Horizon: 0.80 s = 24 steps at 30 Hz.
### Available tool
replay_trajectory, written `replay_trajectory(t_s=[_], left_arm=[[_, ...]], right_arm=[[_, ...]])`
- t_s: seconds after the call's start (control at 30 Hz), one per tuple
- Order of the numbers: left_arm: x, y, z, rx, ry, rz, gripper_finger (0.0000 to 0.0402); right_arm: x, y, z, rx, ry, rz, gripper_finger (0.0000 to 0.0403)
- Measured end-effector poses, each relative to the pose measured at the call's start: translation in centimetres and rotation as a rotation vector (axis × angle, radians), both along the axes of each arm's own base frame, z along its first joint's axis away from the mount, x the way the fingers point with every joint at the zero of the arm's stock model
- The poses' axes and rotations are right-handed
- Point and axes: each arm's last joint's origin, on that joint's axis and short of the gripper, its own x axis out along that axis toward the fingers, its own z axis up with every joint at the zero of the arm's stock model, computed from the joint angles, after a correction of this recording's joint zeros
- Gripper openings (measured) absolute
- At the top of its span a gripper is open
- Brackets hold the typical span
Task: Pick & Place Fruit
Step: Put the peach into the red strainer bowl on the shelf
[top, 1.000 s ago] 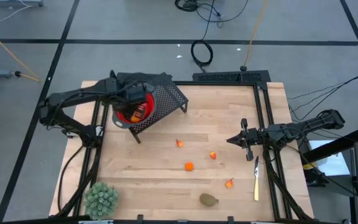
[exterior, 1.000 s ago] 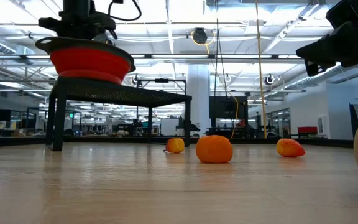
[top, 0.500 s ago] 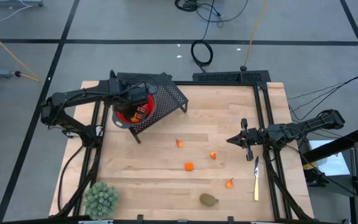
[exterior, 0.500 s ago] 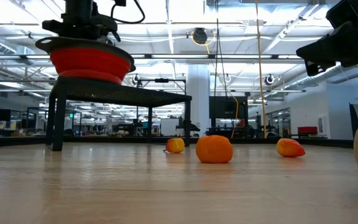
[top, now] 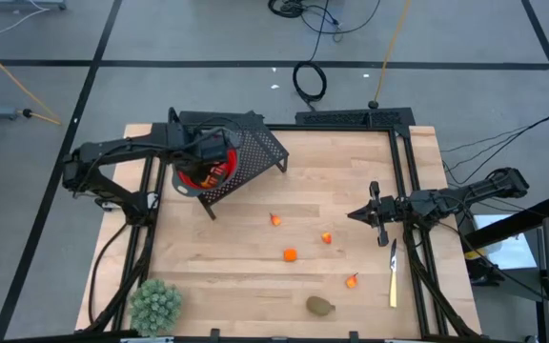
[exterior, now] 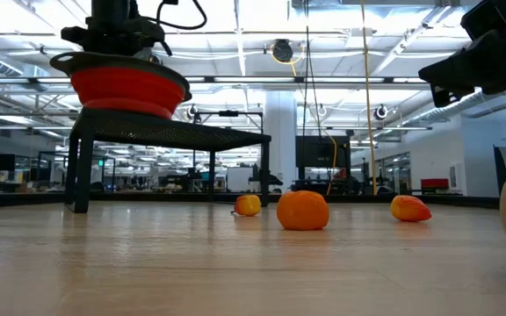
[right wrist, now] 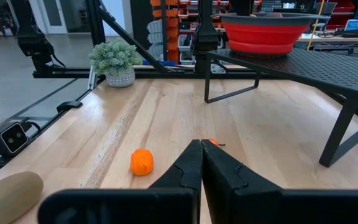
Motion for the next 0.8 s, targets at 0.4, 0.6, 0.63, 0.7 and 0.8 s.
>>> replay_trajectory(t_s=[0.4, 0.6, 0.63, 0.7, 0.8], left_arm=[[0.2, -0.9, 0.0, 0.035, 0.002, -0.027, 0.012], [0.3, -1.2, 0.1, 0.097, 0.0, -0.001, 0.0204], [0.3, -1.3, 0.1, 0.099, 0.001, -0.002, 0.0216], [0.3, -1.4, 0.1, 0.099, 0.003, -0.017, 0.0236], [0.3, -1.5, 0.1, 0.099, 0.002, -0.025, 0.0255]], right_arm=[[0.0, 0.0, 0.0, 0.0, 0.0, 0.0, 0.0], [0.0, 0.0, 0.0, 0.0, 0.0, 0.001, 0.0], [0.0, 0.0, 0.0, 0.0, 0.0, 0.001, 0.0], [0.0, 0.0, 0.0, 0.0, 0.0, 0.001, 0.0], [0.0, 0.0, 0.0, 0.0, 0.0, 0.001, 0.0]])
